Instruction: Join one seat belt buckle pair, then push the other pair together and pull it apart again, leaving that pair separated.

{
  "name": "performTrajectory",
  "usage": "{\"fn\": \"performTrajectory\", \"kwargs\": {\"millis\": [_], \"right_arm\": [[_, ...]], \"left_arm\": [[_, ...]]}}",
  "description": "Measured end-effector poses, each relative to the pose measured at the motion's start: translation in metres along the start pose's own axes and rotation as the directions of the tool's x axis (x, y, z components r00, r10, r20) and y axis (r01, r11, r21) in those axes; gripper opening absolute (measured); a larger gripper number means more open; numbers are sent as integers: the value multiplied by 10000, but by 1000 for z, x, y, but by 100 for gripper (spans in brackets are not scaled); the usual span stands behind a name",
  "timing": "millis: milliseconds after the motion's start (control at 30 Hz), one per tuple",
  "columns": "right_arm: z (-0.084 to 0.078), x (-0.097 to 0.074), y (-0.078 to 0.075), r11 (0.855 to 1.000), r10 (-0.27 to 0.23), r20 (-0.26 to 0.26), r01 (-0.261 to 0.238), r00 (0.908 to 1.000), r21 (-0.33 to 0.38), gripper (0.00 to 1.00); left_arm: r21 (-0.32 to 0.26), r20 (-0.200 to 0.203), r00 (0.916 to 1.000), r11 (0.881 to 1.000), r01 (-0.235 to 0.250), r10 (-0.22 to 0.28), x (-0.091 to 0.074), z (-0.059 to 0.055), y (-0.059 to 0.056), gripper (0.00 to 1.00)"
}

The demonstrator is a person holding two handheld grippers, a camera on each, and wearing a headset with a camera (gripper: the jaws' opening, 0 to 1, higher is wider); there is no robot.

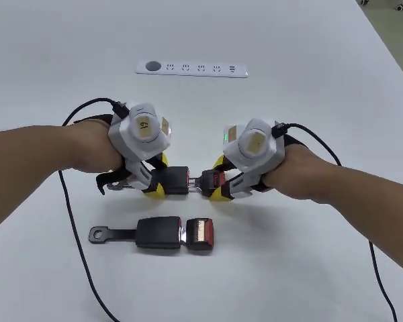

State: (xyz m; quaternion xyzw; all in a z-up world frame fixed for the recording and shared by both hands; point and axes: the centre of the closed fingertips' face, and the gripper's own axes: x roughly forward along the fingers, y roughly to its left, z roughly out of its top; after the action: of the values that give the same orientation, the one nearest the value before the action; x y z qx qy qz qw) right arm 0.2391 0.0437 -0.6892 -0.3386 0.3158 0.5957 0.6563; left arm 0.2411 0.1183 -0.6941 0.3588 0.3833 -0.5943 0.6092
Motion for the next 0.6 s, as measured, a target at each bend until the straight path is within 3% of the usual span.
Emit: {"fn": "performTrajectory", "kwargs": {"millis": [333, 600], "right_arm": [[-26, -19, -2, 9988, -274, -224, 283, 9994, 391, 33], [-54, -35, -2, 9978, -377, -699, 414, 9968, 522, 33]], "left_arm": [[-8, -10, 10000, 10000, -23, 23, -1, 0, -1, 33], [-33, 45, 10000, 10000, -36, 37, -2, 2, -2, 33]]}}
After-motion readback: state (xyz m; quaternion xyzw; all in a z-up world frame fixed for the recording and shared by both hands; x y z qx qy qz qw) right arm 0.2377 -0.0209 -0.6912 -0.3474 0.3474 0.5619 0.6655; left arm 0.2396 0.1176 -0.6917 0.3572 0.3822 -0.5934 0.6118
